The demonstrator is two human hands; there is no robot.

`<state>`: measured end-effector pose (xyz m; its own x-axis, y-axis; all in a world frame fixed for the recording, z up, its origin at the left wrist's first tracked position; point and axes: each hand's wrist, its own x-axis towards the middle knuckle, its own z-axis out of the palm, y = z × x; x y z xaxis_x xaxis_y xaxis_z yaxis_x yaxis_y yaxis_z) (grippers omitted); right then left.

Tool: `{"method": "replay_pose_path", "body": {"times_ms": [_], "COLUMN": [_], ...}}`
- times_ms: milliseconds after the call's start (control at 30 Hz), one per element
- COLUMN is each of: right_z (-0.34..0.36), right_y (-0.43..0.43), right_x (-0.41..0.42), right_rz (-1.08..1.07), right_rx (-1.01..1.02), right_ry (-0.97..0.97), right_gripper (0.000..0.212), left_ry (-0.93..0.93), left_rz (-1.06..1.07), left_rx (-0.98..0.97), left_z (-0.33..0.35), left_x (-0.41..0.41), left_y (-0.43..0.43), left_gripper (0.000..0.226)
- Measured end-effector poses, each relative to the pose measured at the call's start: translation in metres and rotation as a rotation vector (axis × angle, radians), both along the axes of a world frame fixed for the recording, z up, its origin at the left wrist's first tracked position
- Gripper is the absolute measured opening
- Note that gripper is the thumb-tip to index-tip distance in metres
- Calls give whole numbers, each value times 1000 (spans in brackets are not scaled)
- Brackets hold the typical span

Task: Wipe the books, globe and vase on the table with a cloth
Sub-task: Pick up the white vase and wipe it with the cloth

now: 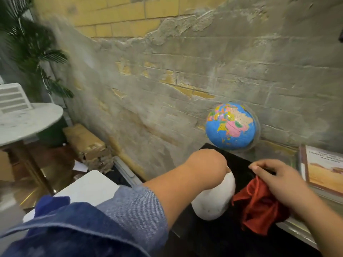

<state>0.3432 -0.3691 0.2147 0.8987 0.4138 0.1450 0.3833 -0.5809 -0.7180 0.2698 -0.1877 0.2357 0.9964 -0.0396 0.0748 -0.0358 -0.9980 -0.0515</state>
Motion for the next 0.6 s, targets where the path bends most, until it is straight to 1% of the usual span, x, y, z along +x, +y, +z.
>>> {"method": "replay_pose_path", "body": {"times_ms": [67,100,167,200,233,267,300,367,433,500,600], "right_z": [-4,-10,-11,1,5,2,-3,-5,-6,-4,-8], "right_y": [-2,2,2,32,48,49,54,58,63,72,90], "right_x": [-13,-13,-21,-27,-32,-32,-31,-33,-33,-32,-29], "right_rz": [-34,-78,-153,-88,-71,-82,-64,-37,-31,-34,-53], "right_rx": [74,148,300,374,456,494,537,597,634,638,640], "right_ry": [82,155,390,569,730,834,892,913,870,778,622], "right_gripper": [15,18,24,26,30,34,38,37,26,18,13], "left_ry": [3,8,15,-25,-65,-96,-115,-144,-187,-230,-243], "left_rz": [6,30,93,202,279,326,384,462,511,558,618], "left_rx": [-28,-41,-87,-75,-109,-174,-233,-355,-441,-513,-629], "left_z": [-6,-6,-8,2,6,2,-1,-10,-14,-18,-25], "left_x": [-7,-15,-27,-49,-65,-70,-79,-93,-100,-103,-109], "left_y": [4,8,16,46,61,71,79,88,89,97,100], "left_gripper": [41,42,42,42,41,40,38,34,32,31,32]}}
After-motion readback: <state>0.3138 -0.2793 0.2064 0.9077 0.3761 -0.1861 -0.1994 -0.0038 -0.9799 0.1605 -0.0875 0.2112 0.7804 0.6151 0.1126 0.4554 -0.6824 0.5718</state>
